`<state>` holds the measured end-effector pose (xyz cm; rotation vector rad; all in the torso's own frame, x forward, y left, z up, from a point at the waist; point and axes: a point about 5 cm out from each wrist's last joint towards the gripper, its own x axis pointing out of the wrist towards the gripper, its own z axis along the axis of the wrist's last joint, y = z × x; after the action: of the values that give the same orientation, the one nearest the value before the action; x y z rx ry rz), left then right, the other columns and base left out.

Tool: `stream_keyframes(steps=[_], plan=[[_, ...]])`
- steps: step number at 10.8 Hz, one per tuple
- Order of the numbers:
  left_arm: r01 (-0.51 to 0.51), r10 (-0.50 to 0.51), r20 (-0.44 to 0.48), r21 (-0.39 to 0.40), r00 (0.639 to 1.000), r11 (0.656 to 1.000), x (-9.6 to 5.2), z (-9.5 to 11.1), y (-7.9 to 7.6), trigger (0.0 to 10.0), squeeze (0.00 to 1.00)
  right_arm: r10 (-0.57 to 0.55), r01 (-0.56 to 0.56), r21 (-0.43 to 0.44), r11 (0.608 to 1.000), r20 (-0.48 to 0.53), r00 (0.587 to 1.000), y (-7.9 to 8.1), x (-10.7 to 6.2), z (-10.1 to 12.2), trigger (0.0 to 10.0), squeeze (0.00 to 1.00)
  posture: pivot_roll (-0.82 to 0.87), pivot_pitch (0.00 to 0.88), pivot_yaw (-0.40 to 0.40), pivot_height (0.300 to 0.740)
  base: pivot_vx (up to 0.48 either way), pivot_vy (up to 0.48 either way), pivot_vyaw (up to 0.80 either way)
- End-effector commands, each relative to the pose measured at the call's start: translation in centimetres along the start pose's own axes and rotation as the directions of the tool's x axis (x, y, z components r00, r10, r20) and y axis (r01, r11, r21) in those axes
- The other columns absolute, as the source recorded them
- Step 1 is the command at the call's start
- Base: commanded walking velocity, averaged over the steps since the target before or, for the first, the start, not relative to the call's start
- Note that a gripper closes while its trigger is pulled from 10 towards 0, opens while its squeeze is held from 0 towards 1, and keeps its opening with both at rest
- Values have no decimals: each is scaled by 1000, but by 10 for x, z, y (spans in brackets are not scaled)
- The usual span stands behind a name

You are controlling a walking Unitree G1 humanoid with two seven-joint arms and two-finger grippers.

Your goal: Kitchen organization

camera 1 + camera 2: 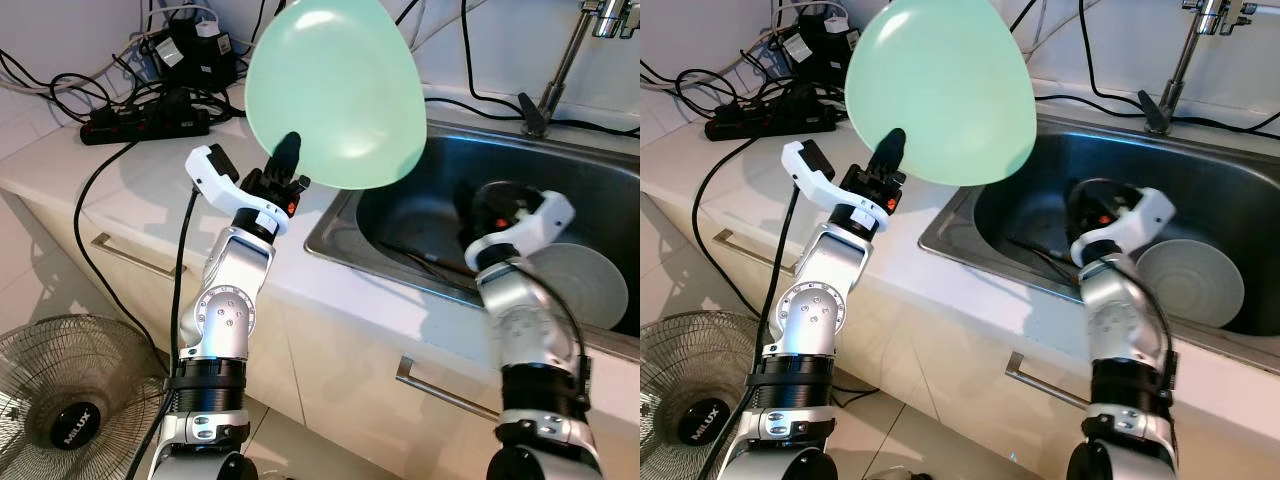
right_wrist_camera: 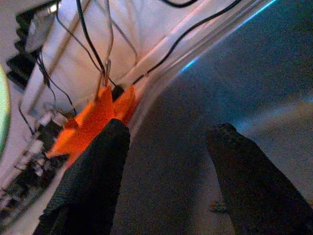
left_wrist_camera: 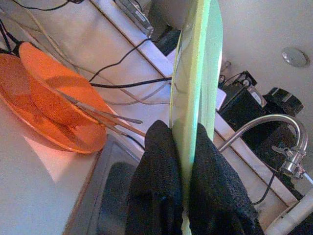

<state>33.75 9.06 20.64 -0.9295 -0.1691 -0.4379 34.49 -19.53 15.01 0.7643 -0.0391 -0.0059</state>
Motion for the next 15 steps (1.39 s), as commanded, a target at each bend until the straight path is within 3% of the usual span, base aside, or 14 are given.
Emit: stream_keyframes(steps=[1,4,7,8,11,15], plan=[[73,-73,3,-15,997,997,6,-1,-15,10000,0,46,-47,38,998,24,999,11,4,11,10000,1000,21,0,97,740,0,0,0],[62,-62,-8,-33,998,998,6,-5,-12,10000,0,110,-112,87,990,34,993,16,4,21,10000,1000,21,0,98,740,0,0,0],[50,-51,-10,-61,999,997,6,-7,-11,10000,0,226,-225,53,973,-6,974,26,-2,19,10000,988,22,0,97,740,0,0,0],[52,-54,-14,-93,998,994,6,-8,-10,10000,0,247,-246,47,968,-21,969,27,-4,15,10000,0,21,0,98,740,0,0,0],[56,-57,2,-224,998,973,6,-9,-7,10000,0,274,-272,42,961,-46,961,29,-7,11,10000,0,23,0,95,740,0,0,0],[93,-113,-67,-250,991,964,5,-22,-12,10000,0,315,-311,65,948,-56,947,36,-9,8,10000,0,24,0,95,740,0,0,0]])
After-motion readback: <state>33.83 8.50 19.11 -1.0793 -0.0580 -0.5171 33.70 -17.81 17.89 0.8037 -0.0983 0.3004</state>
